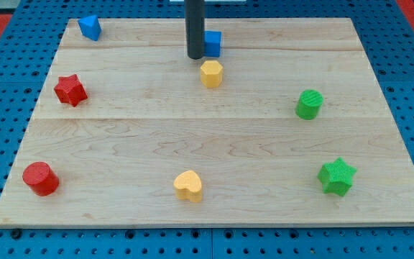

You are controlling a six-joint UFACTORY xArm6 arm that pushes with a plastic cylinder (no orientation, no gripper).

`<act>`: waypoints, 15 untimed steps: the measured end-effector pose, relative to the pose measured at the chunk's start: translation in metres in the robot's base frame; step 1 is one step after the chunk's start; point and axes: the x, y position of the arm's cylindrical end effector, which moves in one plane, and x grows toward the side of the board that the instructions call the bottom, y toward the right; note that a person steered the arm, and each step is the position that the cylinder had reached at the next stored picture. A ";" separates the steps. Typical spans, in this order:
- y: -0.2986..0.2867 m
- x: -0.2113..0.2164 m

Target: Point your arm to the blue triangle

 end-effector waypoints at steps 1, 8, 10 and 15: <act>-0.017 0.000; -0.140 -0.001; -0.135 0.013; -0.019 -0.006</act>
